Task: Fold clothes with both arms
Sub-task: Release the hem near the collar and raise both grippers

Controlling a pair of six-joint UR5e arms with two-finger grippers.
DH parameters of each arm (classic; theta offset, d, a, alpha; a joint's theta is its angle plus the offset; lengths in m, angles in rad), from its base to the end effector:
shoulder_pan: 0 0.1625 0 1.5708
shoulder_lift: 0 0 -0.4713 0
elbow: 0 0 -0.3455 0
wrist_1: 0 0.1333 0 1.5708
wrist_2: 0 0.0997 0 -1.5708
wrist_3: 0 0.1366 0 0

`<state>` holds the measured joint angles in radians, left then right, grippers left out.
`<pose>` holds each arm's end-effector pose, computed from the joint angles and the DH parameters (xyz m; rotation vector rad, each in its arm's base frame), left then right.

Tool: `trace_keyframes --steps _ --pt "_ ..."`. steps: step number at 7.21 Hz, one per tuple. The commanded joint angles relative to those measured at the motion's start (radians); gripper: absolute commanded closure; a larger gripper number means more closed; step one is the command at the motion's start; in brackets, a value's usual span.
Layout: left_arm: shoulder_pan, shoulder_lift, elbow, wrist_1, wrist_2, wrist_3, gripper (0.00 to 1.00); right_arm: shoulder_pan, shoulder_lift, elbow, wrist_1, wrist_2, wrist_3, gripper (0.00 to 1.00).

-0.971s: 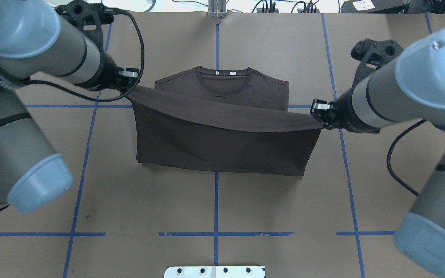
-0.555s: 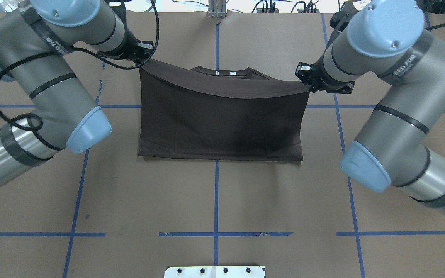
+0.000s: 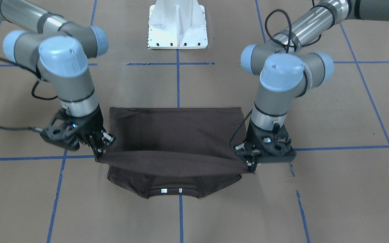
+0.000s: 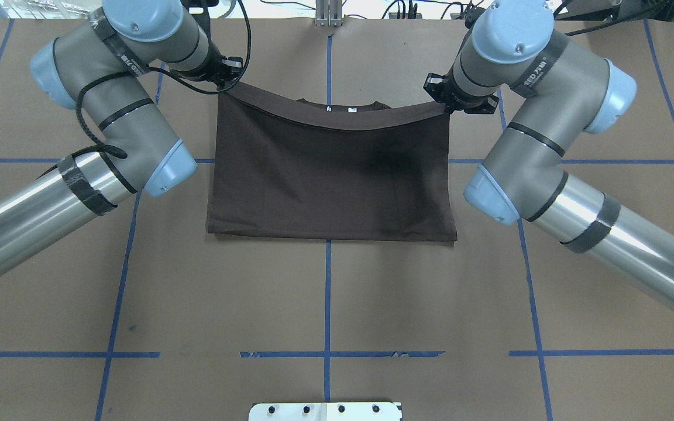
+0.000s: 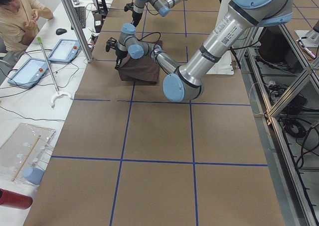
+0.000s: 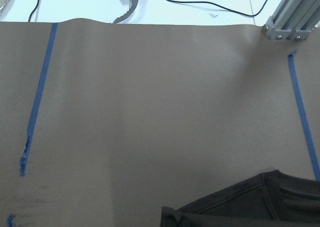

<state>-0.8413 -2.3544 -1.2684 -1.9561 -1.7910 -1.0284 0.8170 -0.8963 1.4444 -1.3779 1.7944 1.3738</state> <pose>0.4594 -0.6691 0.3468 0.3921 0.7970 -0.1836 -0.4400 -0.6193 0.3815 0.1737 -0.7569 0.5062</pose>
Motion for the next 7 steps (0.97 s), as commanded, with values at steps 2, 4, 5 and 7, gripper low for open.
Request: trace_keyframes --steps 2,4,5,7 --pt "0.036 -0.008 0.113 -0.099 0.039 -0.004 1.0 -0.005 0.019 -0.131 0.1 -0.007 -0.013 1.0" --pt "0.048 0.039 0.083 -0.156 0.039 0.034 0.01 -0.035 0.014 -0.121 0.103 -0.058 -0.088 0.0" --pt "0.048 0.125 -0.037 -0.162 0.029 0.097 0.0 -0.024 0.011 -0.087 0.099 -0.043 -0.104 0.0" --pt "0.054 0.283 -0.252 -0.161 0.025 0.131 0.0 0.01 -0.044 0.012 0.095 0.039 -0.194 0.0"
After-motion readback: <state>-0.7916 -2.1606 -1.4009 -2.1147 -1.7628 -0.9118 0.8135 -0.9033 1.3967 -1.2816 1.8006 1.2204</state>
